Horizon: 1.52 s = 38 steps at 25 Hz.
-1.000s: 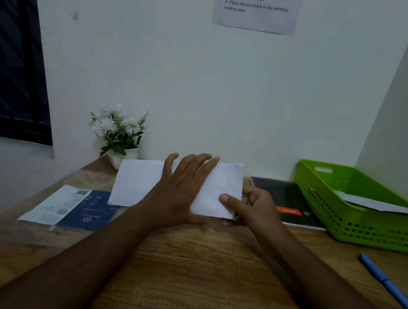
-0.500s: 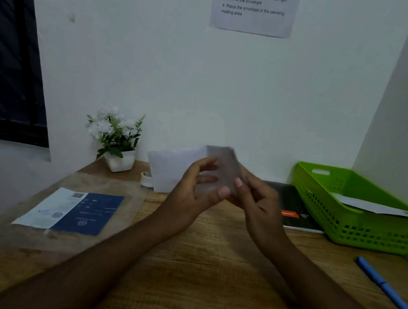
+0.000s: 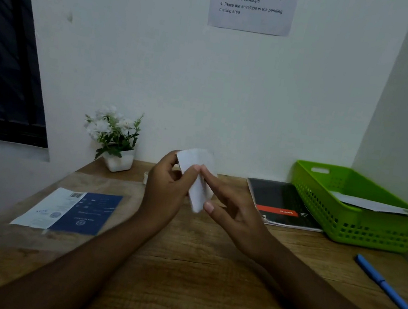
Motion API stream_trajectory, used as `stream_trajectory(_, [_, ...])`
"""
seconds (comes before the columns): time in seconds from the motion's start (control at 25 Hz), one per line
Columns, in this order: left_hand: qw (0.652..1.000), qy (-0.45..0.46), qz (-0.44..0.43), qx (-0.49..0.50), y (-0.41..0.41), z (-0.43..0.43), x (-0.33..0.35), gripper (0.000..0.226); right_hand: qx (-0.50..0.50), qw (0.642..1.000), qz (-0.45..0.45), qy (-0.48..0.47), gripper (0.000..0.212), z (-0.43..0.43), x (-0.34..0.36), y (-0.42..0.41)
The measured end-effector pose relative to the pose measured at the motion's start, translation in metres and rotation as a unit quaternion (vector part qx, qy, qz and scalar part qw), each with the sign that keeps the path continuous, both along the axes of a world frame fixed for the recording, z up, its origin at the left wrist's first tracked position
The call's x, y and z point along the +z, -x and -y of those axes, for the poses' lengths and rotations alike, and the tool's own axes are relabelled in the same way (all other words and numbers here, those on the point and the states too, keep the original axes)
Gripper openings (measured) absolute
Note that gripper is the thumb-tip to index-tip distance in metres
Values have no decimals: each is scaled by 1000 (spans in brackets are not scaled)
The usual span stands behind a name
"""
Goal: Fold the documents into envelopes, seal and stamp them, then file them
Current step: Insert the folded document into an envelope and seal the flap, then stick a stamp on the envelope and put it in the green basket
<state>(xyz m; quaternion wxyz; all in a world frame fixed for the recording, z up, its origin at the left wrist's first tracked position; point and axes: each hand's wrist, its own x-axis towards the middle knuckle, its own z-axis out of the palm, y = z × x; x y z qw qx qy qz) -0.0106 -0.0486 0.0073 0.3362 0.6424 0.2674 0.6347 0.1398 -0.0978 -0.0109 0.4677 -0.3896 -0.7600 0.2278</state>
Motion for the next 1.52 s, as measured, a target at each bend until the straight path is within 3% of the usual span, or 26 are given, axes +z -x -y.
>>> stream_trajectory(0.08, [998, -30, -12, 58, 7, -4, 5, 17, -33, 999, -4, -23, 52, -2, 2, -3])
stream_trajectory(0.2, [998, 0, 27, 50, 21, -15, 11, 20, -155, 983, -53, -79, 43, -15, 1, -23])
stream_trajectory(0.32, [995, 55, 83, 15, 35, -27, 13, 19, -276, 947, -162, 21, 46, -29, -1, -54])
stream_trajectory(0.44, [987, 105, 122, -13, 46, -39, 10, 20, -266, 913, -268, 156, 48, -32, -6, -74])
stream_trajectory(0.6, [987, 143, 75, 19, 55, -50, 2, 13, -249, 895, -330, 166, 19, -30, -2, -85])
stream_trajectory(0.68, [987, 154, 44, 13, 58, -51, 1, 14, -253, 896, -324, 168, 15, -26, 2, -88])
stream_trajectory(0.8, [984, 173, -37, -15, 67, -55, 2, 19, -220, 912, -272, 213, 15, -17, 8, -93])
stream_trajectory(0.88, [969, 178, -172, -13, 76, -62, -1, 13, -198, 926, -183, 263, 17, -9, 15, -101])
stream_trajectory(1.0, [908, 165, -380, -71, 84, -68, -6, 6, -172, 938, 8, 300, 13, 1, 23, -121])
stream_trajectory(1.08, [869, 150, -458, -116, 83, -65, -8, 7, -159, 929, 129, 308, 10, 2, 24, -130])
stream_trajectory(1.24, [859, 91, -490, -120, 77, -62, -8, 8, -117, 901, 236, 343, 13, 5, 26, -128])
stream_trajectory(1.52, [853, 56, -505, -117, 72, -57, -10, 11, -115, 900, 264, 329, 13, 6, 24, -123])
